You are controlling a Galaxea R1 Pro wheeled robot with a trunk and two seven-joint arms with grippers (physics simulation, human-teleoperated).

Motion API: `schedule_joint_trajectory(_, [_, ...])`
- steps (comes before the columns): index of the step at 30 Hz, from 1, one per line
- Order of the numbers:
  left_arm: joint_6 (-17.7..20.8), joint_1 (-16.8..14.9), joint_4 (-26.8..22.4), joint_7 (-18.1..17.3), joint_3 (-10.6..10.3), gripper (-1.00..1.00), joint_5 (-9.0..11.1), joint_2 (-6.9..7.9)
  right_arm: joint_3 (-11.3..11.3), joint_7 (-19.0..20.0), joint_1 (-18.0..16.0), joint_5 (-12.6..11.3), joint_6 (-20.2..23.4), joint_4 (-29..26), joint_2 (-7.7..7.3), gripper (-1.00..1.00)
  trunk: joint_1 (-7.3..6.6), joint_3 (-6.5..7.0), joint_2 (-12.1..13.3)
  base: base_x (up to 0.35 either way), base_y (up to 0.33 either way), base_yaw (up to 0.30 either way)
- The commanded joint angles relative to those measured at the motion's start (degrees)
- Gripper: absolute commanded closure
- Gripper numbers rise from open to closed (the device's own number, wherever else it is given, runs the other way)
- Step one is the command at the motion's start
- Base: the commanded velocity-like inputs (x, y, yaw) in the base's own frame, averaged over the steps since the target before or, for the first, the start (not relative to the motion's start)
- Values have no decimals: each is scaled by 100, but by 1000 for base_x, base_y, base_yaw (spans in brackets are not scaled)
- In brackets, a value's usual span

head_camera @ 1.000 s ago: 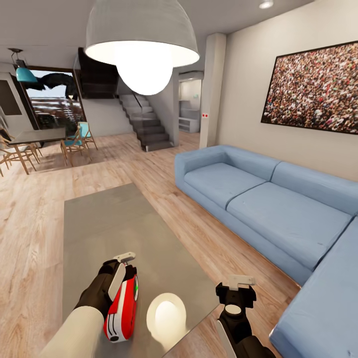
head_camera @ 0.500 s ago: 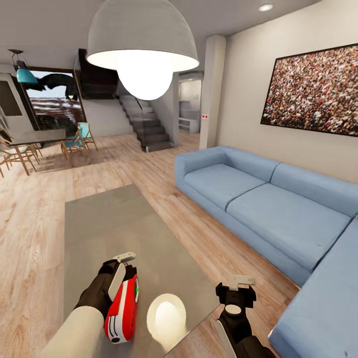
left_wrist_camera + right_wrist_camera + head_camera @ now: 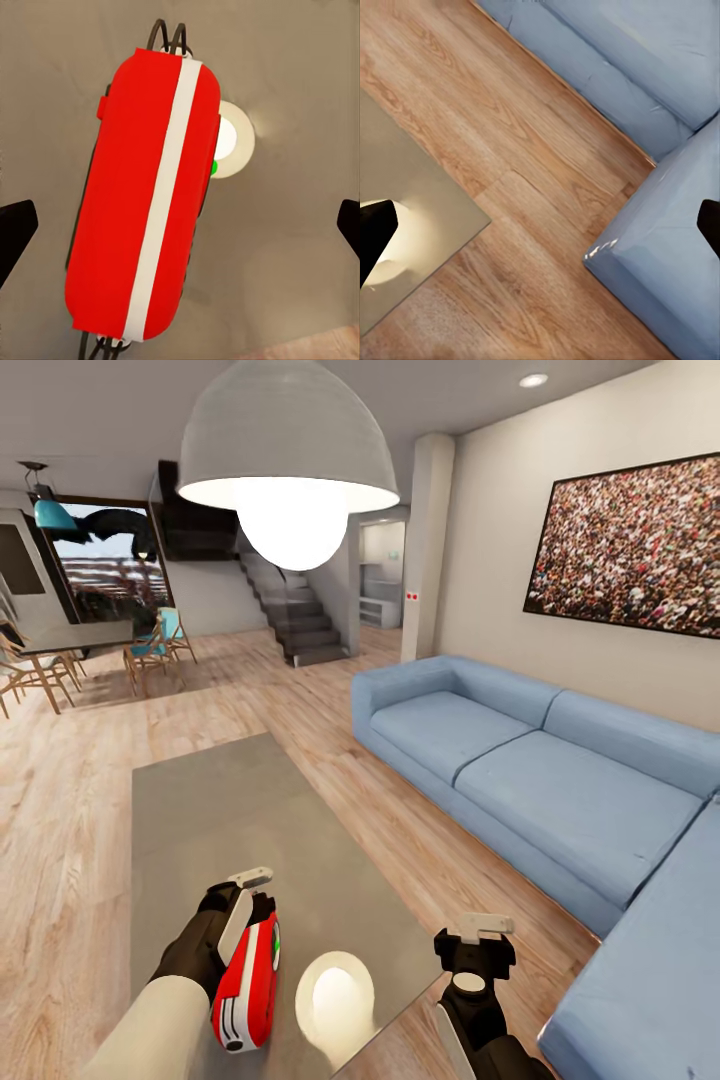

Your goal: Turn on the radio receiver that's on the table in the living room.

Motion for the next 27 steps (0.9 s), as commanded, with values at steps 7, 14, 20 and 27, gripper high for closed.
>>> schedule_joint_trajectory(7, [0,0,0,0,0,-100,-1,4,14,10,0,22,6,-7,0,-100,-154,126,282,0,0,0])
schedule_joint_trajectory(14, [0,0,7,0,7,-100,2,8,102,86,0,-31,-6,0,0,-100,-308,252,563,0,0,0])
schedule_joint_trajectory(20, [0,0,0,-2,1,-100,4,1,138,259,0,-20,-13,8,-8,-100,-440,360,804,0,0,0])
schedule_joint_trajectory(27, [0,0,0,0,-2,-100,7,9,135,274,0,-11,-60,9,-14,-100,-594,485,1085,0,0,0])
